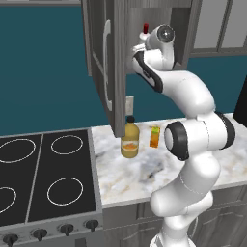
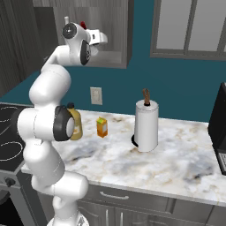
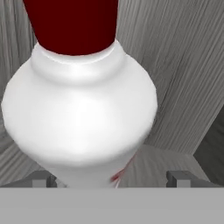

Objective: Sort all alcoholic drinks to one cabinet, and non-alcoholic drinks to the other.

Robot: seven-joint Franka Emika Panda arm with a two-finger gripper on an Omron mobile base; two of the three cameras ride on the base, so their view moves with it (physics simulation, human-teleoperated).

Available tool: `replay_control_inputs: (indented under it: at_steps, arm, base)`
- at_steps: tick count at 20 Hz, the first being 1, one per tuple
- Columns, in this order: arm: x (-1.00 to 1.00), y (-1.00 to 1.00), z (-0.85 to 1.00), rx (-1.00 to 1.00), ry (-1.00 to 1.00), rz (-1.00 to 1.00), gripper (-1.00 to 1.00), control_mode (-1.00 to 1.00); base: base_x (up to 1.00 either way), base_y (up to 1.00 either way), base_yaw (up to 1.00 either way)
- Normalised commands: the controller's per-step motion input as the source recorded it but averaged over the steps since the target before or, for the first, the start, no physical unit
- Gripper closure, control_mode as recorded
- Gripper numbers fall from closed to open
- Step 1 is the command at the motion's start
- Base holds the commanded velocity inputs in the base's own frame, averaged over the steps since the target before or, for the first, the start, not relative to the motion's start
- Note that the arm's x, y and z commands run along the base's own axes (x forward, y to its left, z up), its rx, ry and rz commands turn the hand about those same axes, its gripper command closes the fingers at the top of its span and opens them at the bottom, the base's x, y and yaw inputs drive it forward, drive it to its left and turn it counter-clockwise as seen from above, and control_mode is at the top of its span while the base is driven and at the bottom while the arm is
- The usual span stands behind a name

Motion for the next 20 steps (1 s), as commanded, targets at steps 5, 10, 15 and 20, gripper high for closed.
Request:
replay_control_inputs:
  at_steps: [5,10,15,20]
  arm:
    - [0.14,0.00,0.02,0.00,0.00,-0.03,-1.00,-1.00]
    - [0.13,0.00,0.00,0.00,0.00,-0.02,-1.00,-1.00]
    - [0.17,0.00,0.00,0.00,0.00,-0.01,-1.00,-1.00]
    - [0.14,0.00,0.00,0.00,0.00,0.00,-1.00,-1.00]
  base:
    - [0.00,0.00,0.00]
    - [0.00,0.00,0.00]
    - [0.00,0.00,0.00]
    - [0.00,0.00,0.00]
